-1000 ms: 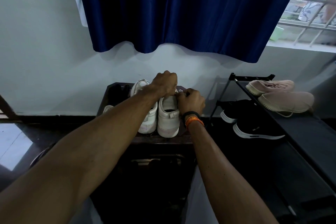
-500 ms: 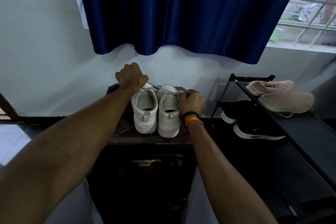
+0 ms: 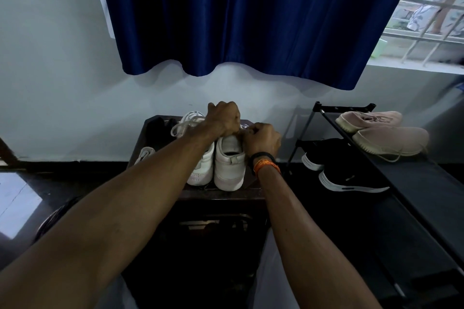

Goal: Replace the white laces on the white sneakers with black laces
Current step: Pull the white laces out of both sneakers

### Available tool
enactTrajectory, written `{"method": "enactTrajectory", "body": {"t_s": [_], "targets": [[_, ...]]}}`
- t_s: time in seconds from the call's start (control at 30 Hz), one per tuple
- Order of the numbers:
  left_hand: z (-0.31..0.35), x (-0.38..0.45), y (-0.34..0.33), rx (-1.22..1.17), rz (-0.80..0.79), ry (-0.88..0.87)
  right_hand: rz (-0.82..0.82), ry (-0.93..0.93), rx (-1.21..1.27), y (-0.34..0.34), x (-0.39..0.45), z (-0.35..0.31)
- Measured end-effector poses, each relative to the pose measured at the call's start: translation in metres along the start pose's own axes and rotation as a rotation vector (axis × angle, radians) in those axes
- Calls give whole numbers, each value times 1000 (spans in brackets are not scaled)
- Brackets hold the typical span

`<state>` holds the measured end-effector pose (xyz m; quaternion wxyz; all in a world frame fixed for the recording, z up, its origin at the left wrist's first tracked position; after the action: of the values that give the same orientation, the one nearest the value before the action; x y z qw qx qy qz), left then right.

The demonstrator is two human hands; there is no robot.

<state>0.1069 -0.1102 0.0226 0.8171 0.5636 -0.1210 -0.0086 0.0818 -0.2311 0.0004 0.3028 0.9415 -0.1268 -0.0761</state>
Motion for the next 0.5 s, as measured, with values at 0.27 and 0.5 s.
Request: {"method": "enactTrajectory", "body": {"t_s": [0.27,0.5], "targets": [[-1,2,-1,91,25,183,27,-4,-25,0,-2,-1],[-58,-27,41,127,152,412,6,-2,-57,-1,-1,-2]]}}
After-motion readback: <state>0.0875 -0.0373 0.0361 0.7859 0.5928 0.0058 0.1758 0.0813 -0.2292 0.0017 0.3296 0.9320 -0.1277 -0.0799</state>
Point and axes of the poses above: each hand's wrist, its own x-axis towards the middle knuckle, its own y-axis out of the back of the hand, z = x × y, the point moved 1 cm from there along x, towards the middle knuckle, and after that the axes turned 15 degrees about -y, right-handed, at the moved point
